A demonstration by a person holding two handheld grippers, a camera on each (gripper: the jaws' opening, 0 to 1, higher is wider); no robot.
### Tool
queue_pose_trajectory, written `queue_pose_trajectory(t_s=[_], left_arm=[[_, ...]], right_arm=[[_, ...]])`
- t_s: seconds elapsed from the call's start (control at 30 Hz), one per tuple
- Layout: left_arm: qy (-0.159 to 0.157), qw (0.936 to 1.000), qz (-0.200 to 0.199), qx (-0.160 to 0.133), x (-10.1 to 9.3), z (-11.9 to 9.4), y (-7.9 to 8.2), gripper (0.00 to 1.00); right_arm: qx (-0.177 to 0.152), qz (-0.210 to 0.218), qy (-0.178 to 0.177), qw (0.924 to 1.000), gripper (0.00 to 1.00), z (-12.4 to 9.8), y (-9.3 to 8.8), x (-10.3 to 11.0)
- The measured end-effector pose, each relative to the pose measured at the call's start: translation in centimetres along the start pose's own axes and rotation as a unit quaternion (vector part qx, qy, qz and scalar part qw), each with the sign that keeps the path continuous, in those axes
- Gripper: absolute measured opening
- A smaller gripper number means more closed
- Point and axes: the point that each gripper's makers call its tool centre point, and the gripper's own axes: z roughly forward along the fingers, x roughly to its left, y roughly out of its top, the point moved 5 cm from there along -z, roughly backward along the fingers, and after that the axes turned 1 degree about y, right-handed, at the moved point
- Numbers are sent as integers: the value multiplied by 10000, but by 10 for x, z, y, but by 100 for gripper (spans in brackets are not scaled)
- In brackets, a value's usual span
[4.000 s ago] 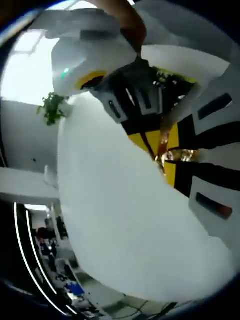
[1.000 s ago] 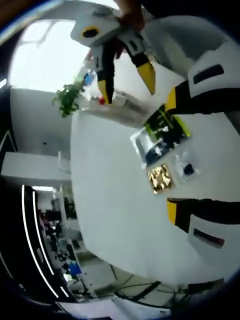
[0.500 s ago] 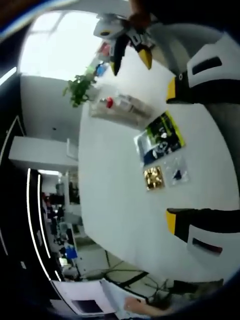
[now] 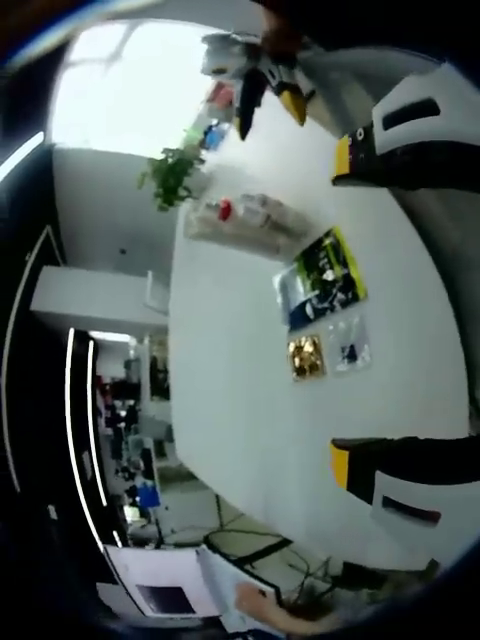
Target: Arrange the skincare products in the storage area until every visible bottle or jar stands upright without overlapping.
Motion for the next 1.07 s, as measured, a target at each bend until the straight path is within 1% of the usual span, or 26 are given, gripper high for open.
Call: queue_pose_trajectory(t_s=[0.1,0.23,0.37,0.53,0.83,1.07], left_arm=[[53,10000,-11,9,2,0,-1,99],[44,10000,-20,-20,0,0,0,99],[65,10000,-47,-6,2,-1,-1,99],[36,10000,-70,4,-1,-2,0,98],[-14,10000,-92,-2,-2,-2,0,98],[-33,9999,-136,1,-1,-2,-1,97]], right_arm=[[60,43,43,10000,100,2,-3,4],[101,40,118,9999,100,5,-2,8],[73,67,143,9998,99,7,0,10],[90,72,173,9998,99,9,0,13],[122,123,101,9998,99,7,-2,12],[162,82,111,9998,99,9,-3,15]])
